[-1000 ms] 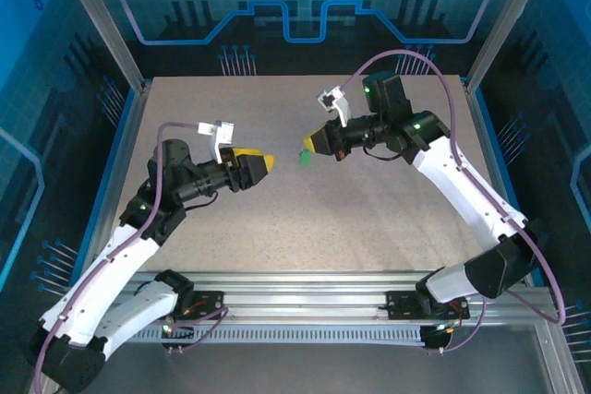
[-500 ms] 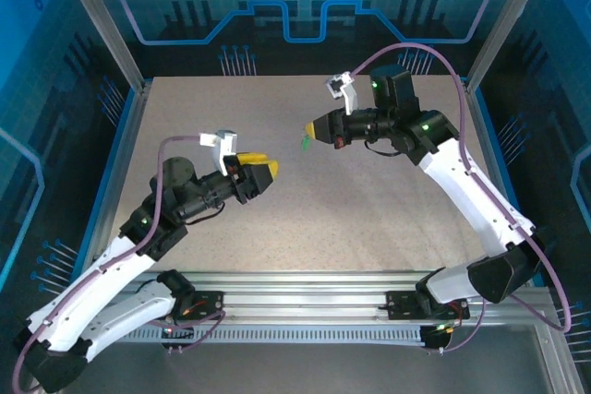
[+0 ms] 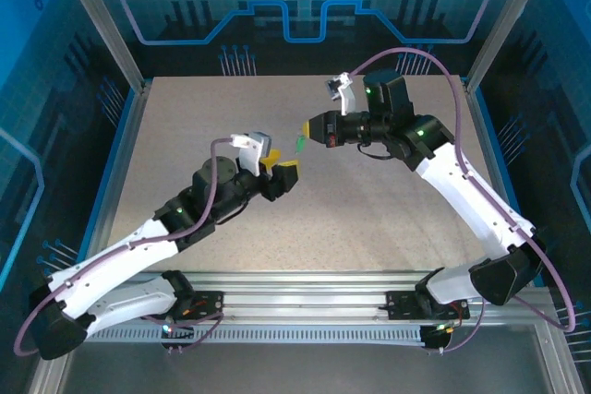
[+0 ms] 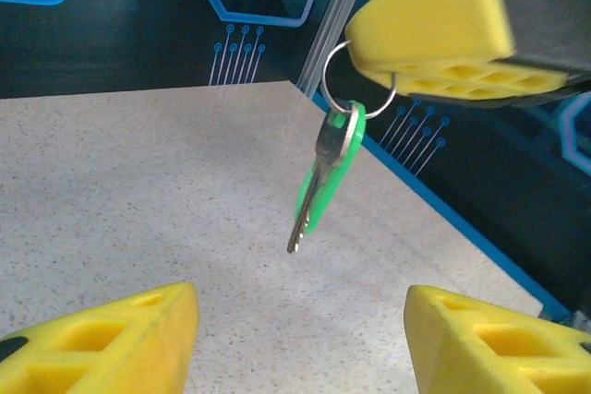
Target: Remove the keys from the keyring
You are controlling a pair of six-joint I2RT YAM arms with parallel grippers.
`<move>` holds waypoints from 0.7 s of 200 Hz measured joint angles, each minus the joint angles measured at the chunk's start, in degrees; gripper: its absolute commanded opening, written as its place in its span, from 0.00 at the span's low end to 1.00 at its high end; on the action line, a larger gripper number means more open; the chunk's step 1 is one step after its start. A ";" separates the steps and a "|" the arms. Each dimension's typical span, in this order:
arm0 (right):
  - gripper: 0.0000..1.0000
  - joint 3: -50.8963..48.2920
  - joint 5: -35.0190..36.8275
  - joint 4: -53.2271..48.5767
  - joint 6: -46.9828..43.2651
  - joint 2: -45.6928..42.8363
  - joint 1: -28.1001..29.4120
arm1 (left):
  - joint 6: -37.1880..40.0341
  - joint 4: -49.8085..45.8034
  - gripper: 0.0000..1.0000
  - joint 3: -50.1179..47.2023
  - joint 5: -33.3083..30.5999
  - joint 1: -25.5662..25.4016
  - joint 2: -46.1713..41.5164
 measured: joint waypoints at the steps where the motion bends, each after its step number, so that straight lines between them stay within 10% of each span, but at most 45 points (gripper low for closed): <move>1: 0.00 0.00 0.00 0.00 0.04 -0.02 0.02 | 0.04 0.07 0.61 0.09 -0.02 0.00 0.09; 94: 0.00 -0.96 -0.28 2.49 2.29 -1.97 0.76 | 5.90 3.41 0.28 5.90 -4.02 -0.11 5.33; 140: 0.00 -1.99 -1.03 3.76 3.63 -1.99 0.76 | 8.37 4.09 0.46 5.90 0.28 -0.11 5.35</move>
